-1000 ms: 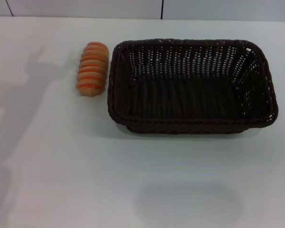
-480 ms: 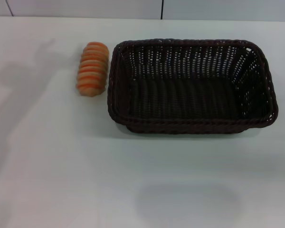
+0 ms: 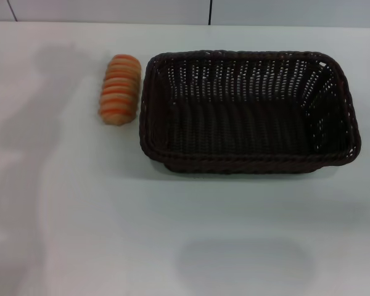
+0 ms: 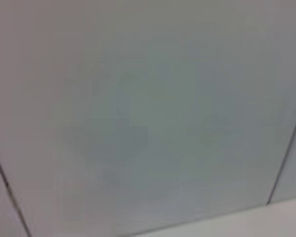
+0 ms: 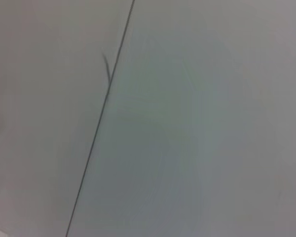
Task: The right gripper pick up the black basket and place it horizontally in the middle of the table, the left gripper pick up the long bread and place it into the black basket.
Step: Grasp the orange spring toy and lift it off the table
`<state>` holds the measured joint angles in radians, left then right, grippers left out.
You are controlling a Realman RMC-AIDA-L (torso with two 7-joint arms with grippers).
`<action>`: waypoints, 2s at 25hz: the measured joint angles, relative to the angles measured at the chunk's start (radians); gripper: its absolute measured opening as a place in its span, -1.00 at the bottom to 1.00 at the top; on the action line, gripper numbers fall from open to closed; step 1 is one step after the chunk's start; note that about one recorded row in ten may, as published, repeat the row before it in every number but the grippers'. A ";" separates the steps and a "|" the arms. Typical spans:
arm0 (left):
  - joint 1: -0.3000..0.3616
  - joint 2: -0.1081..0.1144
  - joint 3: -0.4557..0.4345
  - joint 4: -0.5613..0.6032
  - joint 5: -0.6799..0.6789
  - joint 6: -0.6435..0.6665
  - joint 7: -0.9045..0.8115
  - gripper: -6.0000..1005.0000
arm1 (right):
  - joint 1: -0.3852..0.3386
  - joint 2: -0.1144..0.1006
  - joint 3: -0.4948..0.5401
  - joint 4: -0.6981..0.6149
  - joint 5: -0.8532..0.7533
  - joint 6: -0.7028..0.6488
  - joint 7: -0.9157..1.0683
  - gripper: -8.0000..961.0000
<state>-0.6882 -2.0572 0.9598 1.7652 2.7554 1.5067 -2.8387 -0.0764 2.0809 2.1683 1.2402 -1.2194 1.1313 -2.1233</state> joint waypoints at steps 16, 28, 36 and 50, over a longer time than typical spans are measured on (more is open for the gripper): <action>-0.253 0.020 0.003 -0.386 0.134 -0.017 -0.038 0.61 | -0.068 0.006 0.055 0.050 -0.020 -0.004 -0.065 0.56; -0.375 0.075 0.013 -0.730 0.136 -0.044 -0.039 0.61 | -0.075 0.006 0.097 0.088 -0.024 0.004 -0.077 0.56; -0.387 0.075 0.026 -0.858 0.137 -0.165 -0.040 0.60 | -0.086 0.007 0.088 0.115 -0.028 0.011 -0.096 0.56; -0.355 0.071 0.090 -1.000 0.136 -0.280 -0.033 0.60 | -0.103 0.008 0.056 0.152 -0.029 0.012 -0.088 0.56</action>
<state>-1.0436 -1.9866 1.0500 0.7654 2.8915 1.2268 -2.8714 -0.1793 2.0885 2.2245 1.3923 -1.2482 1.1429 -2.2115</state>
